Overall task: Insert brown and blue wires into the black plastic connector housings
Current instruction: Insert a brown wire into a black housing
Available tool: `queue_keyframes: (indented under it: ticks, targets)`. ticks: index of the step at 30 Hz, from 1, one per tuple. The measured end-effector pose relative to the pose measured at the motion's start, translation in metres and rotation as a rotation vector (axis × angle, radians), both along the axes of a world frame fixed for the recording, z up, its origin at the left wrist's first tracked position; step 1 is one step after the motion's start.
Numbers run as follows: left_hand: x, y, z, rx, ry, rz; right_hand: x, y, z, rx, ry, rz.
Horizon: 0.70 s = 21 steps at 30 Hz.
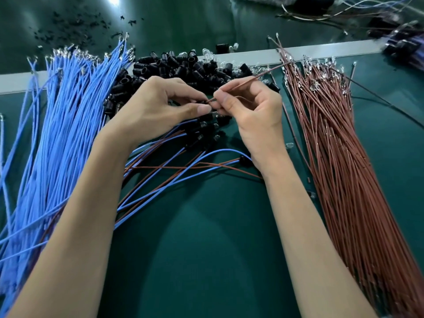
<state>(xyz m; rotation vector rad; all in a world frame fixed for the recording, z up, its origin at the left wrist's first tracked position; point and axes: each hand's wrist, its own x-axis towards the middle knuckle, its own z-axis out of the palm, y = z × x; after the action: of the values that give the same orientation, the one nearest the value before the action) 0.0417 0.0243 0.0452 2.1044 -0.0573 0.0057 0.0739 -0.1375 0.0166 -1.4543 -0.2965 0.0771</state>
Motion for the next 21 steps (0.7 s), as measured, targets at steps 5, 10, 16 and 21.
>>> queue_keyframes:
  ticks: [5,10,16,21]
  targets:
    - [-0.0014,-0.0038,0.0005,-0.017,-0.001,-0.029,-0.0011,0.0003,0.001,-0.04,-0.03,-0.007]
    - [-0.0005,-0.0013,-0.0004,-0.024,-0.009,-0.033,-0.0009,-0.0011,0.0008,-0.113,-0.086,-0.056]
    - [-0.0012,-0.002,0.0002,0.006,-0.019,-0.054,-0.0026,0.0015,-0.0003,-0.251,-0.163,-0.037]
    - [-0.0001,-0.0006,-0.0015,0.028,-0.012,-0.04,-0.0027,0.0002,0.0011,-0.23,-0.092,-0.019]
